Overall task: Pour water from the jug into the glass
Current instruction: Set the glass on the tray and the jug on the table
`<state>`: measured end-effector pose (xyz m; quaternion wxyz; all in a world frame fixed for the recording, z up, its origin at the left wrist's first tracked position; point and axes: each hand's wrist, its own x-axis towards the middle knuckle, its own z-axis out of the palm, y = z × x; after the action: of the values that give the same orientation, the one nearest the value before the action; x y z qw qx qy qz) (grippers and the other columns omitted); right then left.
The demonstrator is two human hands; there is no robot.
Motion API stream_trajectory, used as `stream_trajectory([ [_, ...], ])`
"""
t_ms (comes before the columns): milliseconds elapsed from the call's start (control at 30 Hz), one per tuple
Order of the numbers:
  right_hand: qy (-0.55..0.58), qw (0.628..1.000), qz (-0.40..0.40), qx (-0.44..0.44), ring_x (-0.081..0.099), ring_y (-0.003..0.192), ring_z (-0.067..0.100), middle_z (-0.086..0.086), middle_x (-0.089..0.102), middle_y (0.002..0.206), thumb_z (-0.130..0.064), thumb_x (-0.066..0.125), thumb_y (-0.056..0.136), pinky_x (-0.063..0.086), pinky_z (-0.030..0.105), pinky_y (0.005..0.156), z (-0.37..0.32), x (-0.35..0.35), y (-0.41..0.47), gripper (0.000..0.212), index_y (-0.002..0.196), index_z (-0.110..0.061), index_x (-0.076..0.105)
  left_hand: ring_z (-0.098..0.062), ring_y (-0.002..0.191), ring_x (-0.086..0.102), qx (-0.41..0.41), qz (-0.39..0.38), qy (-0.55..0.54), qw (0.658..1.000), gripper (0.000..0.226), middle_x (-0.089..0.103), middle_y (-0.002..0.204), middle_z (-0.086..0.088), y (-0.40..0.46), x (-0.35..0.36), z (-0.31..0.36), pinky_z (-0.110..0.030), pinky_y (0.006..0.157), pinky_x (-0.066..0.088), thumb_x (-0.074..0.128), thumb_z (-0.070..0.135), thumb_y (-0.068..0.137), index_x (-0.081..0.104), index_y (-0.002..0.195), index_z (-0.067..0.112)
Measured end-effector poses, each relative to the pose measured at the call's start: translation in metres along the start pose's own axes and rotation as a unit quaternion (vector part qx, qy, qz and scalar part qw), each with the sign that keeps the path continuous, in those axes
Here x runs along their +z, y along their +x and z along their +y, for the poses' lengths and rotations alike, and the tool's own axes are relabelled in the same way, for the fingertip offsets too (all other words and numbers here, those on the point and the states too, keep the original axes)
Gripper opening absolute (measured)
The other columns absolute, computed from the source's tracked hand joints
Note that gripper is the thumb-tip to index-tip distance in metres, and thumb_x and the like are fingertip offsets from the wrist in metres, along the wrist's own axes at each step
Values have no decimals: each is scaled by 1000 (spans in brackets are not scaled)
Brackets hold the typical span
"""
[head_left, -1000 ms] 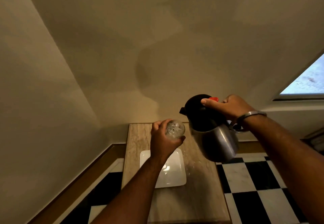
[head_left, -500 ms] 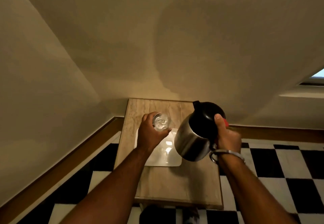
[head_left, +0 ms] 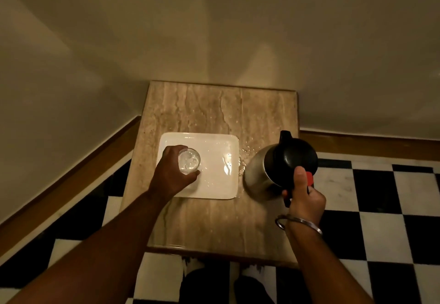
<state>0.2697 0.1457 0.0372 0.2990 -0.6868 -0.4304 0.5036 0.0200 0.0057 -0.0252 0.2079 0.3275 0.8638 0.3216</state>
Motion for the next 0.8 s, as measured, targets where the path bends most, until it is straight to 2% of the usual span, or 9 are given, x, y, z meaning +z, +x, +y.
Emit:
stream_trajectory([
  [100,-1,1000,4,9,63,53,14,-2,65,47,-90,55,46,53,42,67,16,9,5,72,55,-19,64,-8,102,48,-7,-7,-3,1000,79,51,121,0,0,11,-16,-22,89,39,95,21,58,53,124,13],
  [233,-2,1000,3,11,63,52,11,-3,65,47,-90,54,47,52,38,64,28,21,4,71,53,-20,63,-7,103,49,-10,-13,-6,1000,76,51,119,2,2,20,-28,-19,88,37,94,18,58,54,122,13],
  [400,1,1000,14,-8,65,57,13,-4,64,52,-86,55,50,50,34,61,35,34,0,65,55,-21,60,-2,102,46,2,-17,-6,1000,73,53,120,1,7,21,-39,-7,85,32,94,17,58,55,121,15],
  [600,14,999,16,-25,65,60,16,-4,64,57,-85,56,50,51,31,58,38,42,1,63,57,-22,60,-8,106,50,-7,-10,-30,999,72,52,119,5,9,22,-44,-22,90,40,93,18,60,55,122,15],
  [700,19,999,14,-38,63,55,8,-1,63,59,-87,55,51,50,19,48,38,41,0,65,59,-22,60,-13,109,53,-4,-16,-31,999,73,56,123,-2,7,22,-46,-25,91,41,93,21,61,55,123,14],
  [800,15,999,15,-35,62,53,5,1,63,59,-88,54,50,47,17,48,39,41,1,67,60,-21,60,-17,110,55,-5,-17,-25,1000,74,57,123,-3,5,23,-46,-27,90,43,93,25,60,55,123,14],
])
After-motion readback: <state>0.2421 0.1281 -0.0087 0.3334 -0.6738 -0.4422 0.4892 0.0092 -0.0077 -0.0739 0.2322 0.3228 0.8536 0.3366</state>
